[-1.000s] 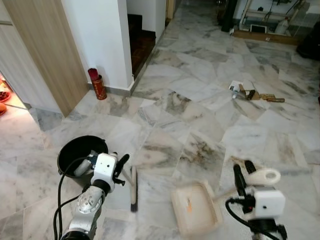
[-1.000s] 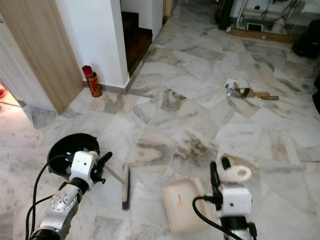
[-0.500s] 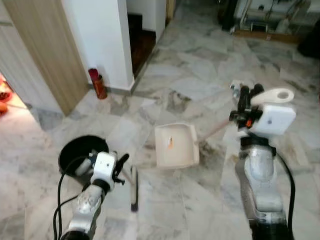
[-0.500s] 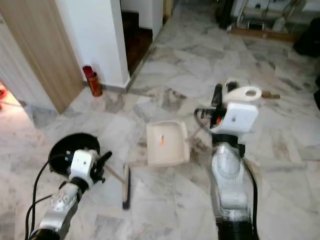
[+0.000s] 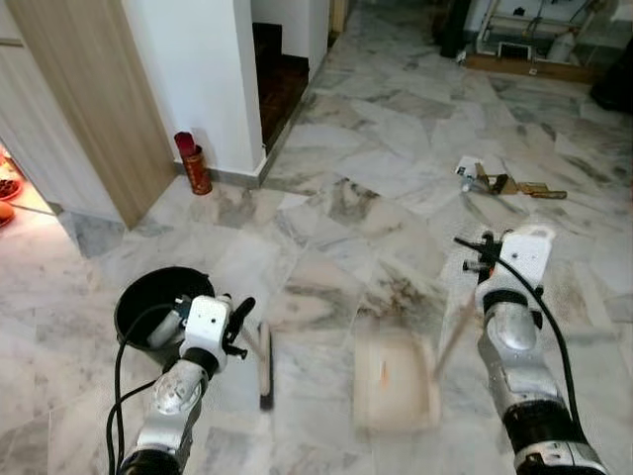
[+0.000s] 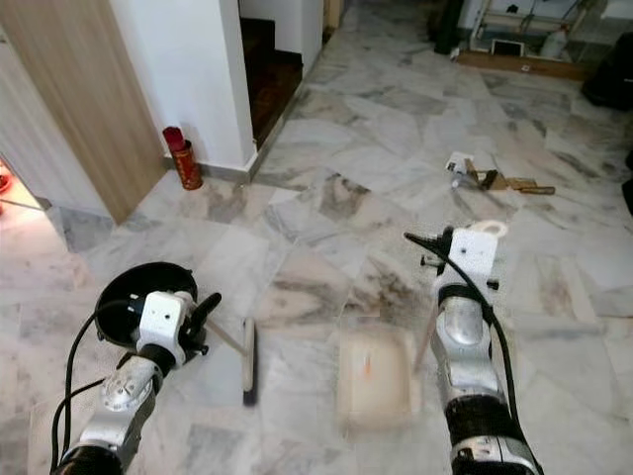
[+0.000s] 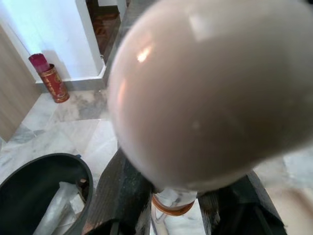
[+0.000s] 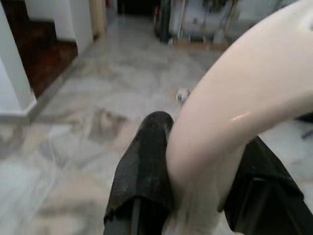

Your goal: Sweep floor

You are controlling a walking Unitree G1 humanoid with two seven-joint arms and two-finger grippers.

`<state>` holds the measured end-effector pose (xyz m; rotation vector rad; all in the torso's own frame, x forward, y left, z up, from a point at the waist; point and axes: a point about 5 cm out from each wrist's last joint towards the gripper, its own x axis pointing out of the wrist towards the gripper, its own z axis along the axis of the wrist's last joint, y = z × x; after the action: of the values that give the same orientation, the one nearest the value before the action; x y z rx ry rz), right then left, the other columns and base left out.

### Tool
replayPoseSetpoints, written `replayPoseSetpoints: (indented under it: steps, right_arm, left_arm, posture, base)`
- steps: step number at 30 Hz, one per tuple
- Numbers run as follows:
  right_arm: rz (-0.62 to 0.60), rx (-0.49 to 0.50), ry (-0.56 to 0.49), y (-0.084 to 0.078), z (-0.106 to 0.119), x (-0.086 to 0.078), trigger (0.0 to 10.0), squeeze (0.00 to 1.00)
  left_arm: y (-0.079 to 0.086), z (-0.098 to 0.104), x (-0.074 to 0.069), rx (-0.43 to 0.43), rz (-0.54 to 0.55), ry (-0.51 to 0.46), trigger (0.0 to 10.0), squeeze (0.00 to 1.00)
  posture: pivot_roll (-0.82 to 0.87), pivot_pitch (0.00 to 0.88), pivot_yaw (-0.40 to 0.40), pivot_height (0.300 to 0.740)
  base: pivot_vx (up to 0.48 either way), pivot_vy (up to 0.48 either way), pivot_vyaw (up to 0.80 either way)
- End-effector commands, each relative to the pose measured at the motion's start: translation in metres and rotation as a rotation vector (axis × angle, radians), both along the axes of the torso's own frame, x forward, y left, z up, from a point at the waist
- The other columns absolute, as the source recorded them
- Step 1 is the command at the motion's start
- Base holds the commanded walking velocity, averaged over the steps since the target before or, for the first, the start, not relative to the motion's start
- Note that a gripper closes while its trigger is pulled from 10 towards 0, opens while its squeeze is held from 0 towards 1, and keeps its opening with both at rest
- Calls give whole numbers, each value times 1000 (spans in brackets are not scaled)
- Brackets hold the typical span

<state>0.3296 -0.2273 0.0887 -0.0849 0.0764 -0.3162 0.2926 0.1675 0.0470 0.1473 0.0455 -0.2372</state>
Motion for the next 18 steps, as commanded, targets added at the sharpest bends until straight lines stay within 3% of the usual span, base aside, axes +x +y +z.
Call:
replayPoseSetpoints:
  steps: [1,7,13,18]
  right_arm:
    - [13,0,-87,1,22,15,10000,0]
    - [1,93,-112,-1,28,26,10000,0]
    - [91,11,-64,10,12,22,10000,0]
    - [109,-11,-60,8,-1,10,10000,0]
  left_arm:
    - [-3,11,6,-10,0,-46,10000,0]
    - [-6,11,7,-19,-3,-48,10000,0]
    - [-5,9,5,-26,12,-46,10000,0]
    - [-1,8,4,-32,28,-37,10000,0]
  posture:
    - [-37,12,-27,740]
    - [-22,0,-40,740]
    - [0,0,-53,740]
    - [-10,0,-51,740]
  base:
    - [0,0,0]
    - [0,0,0]
    - [0,0,0]
    - [0,0,0]
